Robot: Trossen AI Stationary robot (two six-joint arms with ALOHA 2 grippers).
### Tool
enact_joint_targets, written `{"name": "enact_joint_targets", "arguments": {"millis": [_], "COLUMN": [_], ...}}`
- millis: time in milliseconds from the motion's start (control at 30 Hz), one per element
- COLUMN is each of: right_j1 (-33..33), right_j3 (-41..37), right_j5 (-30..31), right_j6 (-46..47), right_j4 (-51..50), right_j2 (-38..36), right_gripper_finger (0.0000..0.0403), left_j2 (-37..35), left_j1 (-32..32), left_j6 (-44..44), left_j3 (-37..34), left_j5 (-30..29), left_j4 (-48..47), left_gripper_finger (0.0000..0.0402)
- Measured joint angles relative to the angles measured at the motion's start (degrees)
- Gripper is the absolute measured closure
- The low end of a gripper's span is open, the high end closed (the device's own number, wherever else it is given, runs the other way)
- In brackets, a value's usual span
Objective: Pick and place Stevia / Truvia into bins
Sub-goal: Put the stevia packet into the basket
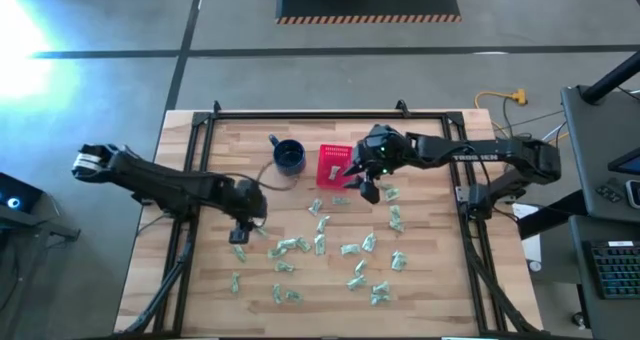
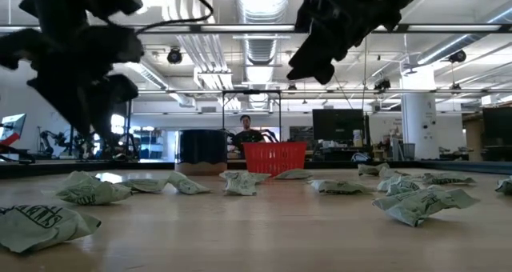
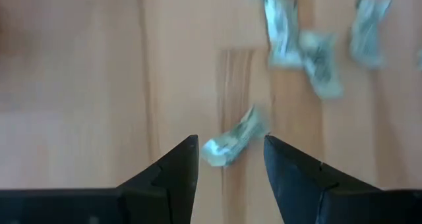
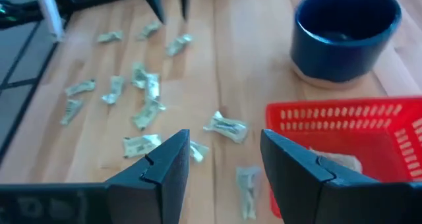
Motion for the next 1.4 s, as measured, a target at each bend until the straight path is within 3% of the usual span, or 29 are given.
{"name": "enact_joint_targets", "arguments": {"millis": [267, 633, 767, 1067, 1233, 1400], "right_j1": [0.7, 0.7, 0.7, 0.7, 0.9, 1.7], "right_j3": [-1.7, -3.0, -3.0, -3.4, -3.4, -3.4], "right_j5": [0.2, 2.1, 2.2, 2.3, 2.4, 2.4], "right_j6": [0.5, 2.2, 2.8, 5.5, 6.4, 8.0], "right_j4": [-0.2, -0.8, -1.6, -3.0, -7.6, -15.4], "right_j2": [-6.3, -11.5, -11.9, -11.9, -12.2, -12.7], "right_gripper_finger": [0.0229, 0.0237, 0.0237, 0.0247, 0.0254, 0.0261], "left_j2": [10.8, 15.1, 16.1, 15.5, 13.3, 12.1], "left_j1": [-0.1, -1.1, -1.2, -1.1, -1.1, -0.8], "left_j6": [4.7, 4.6, 3.4, -0.8, -1.8, 0.2], "left_j3": [1.1, 1.0, 1.1, 1.7, 5.5, 10.9], "left_j5": [0.1, 3.1, 2.9, 3.3, 1.6, -5.6], "left_j4": [0.9, 3.2, 3.1, 2.9, 3.4, 8.5], "left_gripper_finger": [0.0246, 0.0252, 0.0282, 0.0392, 0.0394, 0.04]}}
